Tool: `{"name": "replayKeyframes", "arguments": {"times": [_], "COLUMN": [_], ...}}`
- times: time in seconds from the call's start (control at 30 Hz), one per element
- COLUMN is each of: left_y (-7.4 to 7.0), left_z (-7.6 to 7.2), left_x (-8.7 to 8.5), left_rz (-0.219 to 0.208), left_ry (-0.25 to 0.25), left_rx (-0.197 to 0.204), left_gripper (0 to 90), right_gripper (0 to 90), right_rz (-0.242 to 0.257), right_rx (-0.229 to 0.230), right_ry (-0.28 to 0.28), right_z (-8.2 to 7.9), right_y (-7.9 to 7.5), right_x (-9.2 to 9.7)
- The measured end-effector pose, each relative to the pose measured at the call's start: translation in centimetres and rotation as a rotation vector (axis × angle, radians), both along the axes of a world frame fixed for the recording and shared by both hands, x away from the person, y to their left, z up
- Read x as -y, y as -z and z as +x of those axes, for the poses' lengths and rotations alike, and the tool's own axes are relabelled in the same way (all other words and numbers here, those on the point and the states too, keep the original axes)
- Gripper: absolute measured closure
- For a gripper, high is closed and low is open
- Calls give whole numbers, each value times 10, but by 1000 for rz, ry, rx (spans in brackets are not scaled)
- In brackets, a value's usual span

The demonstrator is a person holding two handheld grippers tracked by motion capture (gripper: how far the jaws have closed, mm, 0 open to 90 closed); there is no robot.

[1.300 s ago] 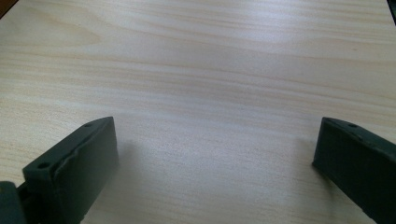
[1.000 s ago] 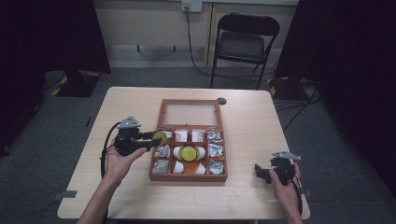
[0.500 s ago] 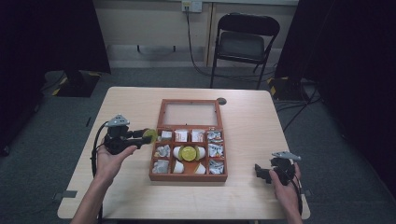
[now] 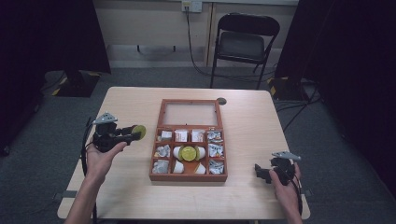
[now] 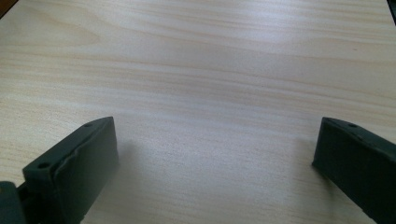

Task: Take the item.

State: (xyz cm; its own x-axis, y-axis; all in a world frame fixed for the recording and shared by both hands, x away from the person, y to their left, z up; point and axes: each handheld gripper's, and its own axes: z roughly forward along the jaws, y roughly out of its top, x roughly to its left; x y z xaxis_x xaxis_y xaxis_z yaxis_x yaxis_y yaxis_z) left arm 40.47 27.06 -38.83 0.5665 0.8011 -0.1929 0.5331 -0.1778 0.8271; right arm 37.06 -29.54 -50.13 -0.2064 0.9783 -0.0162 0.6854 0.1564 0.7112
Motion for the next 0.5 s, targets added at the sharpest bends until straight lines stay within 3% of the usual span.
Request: {"name": "replayKeyframes", "arguments": {"times": [0.23, 0.5], "left_y": [4, 19], "left_z": [5, 12], "left_x": [-11, -21], "left_rz": [-4, 8], "left_ry": [-32, -68], "left_rx": [-4, -40], "left_gripper": [550, 551], "right_gripper": [0, 0], "right_rz": [0, 0], "right_rx": [0, 0], "right_ry": [0, 0], "right_z": [0, 0], "right_y": [0, 0], "right_x": [0, 0]}}
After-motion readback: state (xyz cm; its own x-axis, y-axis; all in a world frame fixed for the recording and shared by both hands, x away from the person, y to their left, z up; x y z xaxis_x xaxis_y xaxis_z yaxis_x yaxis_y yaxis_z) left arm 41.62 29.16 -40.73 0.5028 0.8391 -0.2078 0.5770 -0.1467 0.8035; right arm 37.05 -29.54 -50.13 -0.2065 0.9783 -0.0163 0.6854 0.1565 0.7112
